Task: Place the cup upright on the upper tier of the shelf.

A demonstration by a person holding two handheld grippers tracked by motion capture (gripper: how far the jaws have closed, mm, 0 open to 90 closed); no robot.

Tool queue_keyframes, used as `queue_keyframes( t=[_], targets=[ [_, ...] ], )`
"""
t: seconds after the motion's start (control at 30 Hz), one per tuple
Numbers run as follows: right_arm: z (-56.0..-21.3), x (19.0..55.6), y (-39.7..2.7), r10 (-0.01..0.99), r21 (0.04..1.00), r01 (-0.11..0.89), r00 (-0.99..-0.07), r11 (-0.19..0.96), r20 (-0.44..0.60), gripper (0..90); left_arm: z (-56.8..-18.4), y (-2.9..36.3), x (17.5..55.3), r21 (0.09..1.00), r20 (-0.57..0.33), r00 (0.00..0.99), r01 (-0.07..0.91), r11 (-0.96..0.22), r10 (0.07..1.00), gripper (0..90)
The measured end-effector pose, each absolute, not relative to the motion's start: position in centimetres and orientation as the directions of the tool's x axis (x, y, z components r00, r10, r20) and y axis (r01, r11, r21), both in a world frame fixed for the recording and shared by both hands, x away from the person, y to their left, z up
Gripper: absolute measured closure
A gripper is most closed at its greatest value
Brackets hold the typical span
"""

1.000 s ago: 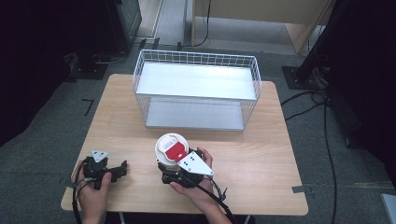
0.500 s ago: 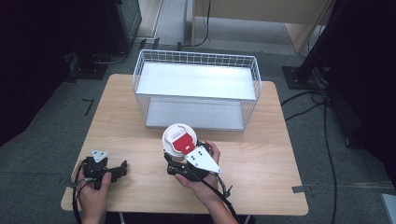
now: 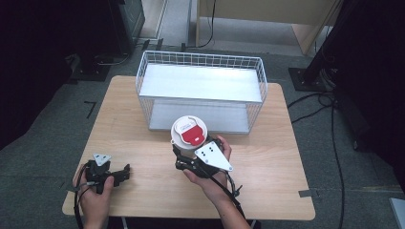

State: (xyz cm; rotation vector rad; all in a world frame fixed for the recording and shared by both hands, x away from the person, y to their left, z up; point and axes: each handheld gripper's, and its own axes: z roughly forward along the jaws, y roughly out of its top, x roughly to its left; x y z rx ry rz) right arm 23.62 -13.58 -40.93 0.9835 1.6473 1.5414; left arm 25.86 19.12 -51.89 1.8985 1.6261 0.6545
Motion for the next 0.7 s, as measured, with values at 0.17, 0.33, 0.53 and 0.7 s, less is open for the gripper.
queue_keyframes(
  t=[0.17,0.33,0.53,0.7],
  targets=[
    [-40.3,24.0,-14.1,0.877,0.997,0.069,-0.479,0.017,0.019,11.5,-51.9,19.1,25.9,0.684,0.011,0.149,0.721,-0.117,0.989,0.0],
    [-39.4,24.4,-14.9,0.888,0.998,0.058,-0.459,0.009,0.018,11.6,-51.9,19.1,25.9,0.685,0.011,0.149,0.720,-0.116,0.989,0.0],
    [-38.6,24.9,-15.6,0.897,0.999,0.039,-0.443,0.007,0.011,11.6,-51.9,19.1,25.9,0.684,0.011,0.149,0.720,-0.117,0.989,0.0],
    [-37.8,25.4,-16.2,0.905,1.000,0.017,-0.425,0.014,-0.006,11.6,-51.9,19.1,25.9,0.684,0.011,0.150,0.720,-0.117,0.989,0.0]
  ],
)
